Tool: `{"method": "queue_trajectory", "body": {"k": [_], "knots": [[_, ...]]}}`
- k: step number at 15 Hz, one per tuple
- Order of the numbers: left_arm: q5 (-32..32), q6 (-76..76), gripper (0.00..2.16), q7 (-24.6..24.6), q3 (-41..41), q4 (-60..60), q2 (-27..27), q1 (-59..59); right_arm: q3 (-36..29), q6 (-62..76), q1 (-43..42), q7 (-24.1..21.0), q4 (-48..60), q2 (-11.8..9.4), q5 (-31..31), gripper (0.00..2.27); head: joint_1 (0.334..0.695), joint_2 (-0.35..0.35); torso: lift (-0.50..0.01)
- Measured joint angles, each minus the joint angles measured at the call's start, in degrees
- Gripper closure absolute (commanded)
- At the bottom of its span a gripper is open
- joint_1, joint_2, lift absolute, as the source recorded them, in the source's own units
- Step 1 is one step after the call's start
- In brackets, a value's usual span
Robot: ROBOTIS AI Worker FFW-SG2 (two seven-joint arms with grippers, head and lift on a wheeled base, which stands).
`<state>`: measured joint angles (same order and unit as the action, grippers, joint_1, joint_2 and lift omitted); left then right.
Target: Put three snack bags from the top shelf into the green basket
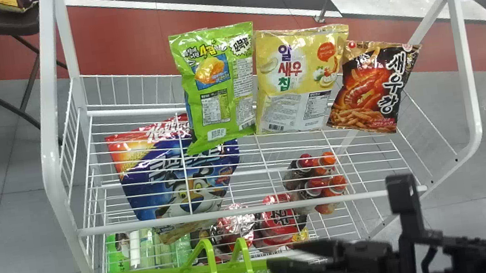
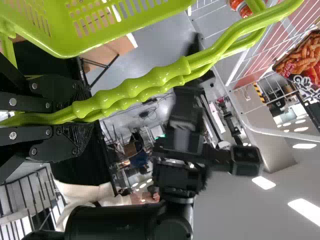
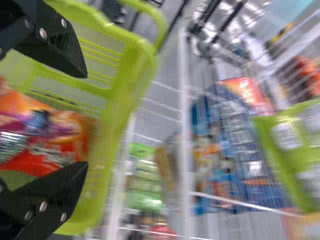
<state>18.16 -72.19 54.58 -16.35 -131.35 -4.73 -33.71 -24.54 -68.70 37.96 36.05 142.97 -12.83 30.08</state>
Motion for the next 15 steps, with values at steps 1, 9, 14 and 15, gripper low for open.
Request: {"method": "queue_trajectory", "body": {"k": [1, 9, 14, 15], "knots": [[-0.31, 0.01, 2.14, 0.0, -0.33, 0.0, 0.02, -0.04, 0.19, 5.56, -0.66, -0.29, 0.2, 0.2, 0.2, 0.08, 0.695, -0.35, -0.048], [-1.05, -0.03, 2.14, -0.34, -1.34, 0.32, 0.11, -0.09, 18.64, 31.42, -12.74, -16.83, -5.17, 0.48, -14.84, 0.08, 0.695, -0.35, -0.048], [-1.29, -2.55, 2.14, -0.77, -1.96, 0.73, -0.18, 1.09, 25.82, 40.46, -22.12, -22.25, -18.0, 2.48, -21.7, 0.08, 0.695, -0.35, -0.048], [-1.29, -2.64, 2.14, -0.85, -1.96, 0.8, -0.2, 1.2, 26.52, 40.93, -24.09, -22.67, -20.54, 2.79, -22.09, 0.08, 0.695, -0.35, -0.048]]}}
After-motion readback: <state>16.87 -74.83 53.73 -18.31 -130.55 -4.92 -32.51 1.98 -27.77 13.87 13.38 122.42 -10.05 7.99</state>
